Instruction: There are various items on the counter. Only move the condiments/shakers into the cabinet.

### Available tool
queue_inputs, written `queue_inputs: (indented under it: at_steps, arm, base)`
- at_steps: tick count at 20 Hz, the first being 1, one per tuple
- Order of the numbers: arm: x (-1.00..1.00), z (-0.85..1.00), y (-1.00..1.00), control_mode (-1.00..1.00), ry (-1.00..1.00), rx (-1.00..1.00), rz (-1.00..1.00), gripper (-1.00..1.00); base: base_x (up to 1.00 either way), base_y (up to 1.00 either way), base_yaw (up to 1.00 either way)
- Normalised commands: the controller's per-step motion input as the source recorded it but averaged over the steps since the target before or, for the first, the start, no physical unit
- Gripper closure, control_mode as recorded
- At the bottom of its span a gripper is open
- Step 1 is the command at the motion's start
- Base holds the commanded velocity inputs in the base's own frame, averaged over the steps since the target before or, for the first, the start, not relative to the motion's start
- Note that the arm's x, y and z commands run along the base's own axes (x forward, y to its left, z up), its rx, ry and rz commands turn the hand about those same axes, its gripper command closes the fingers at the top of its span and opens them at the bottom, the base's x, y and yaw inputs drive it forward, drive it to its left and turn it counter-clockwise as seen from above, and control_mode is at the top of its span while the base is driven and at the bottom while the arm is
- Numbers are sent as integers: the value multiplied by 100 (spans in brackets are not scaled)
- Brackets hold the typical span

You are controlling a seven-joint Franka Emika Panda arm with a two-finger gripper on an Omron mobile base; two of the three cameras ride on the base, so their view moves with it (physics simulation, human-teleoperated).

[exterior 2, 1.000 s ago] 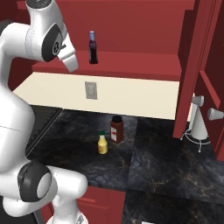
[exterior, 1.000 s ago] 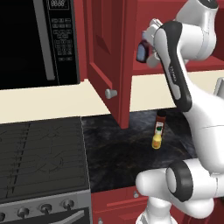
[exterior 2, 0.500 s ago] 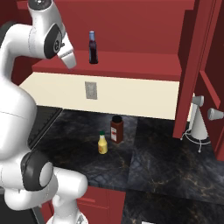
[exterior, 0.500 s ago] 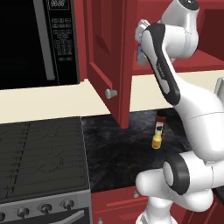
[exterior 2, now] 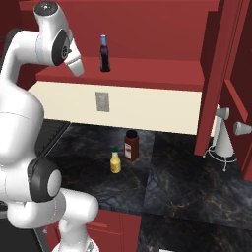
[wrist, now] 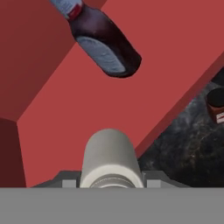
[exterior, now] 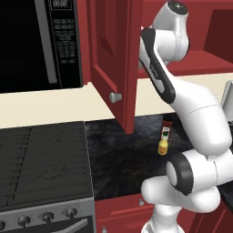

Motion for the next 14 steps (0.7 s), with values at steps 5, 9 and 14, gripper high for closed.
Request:
queue_inputs:
  at_steps: [5, 9, 14]
  arm:
    - [19, -8, 11, -100, 0, 0, -1, 100]
    - [19, -11, 1, -100, 0, 0, -2, 100]
    - [26, -15, 6, -100, 0, 0, -3, 100]
  base:
    - [0, 0, 0]
    - [0, 0, 0]
    - [0, 0, 0]
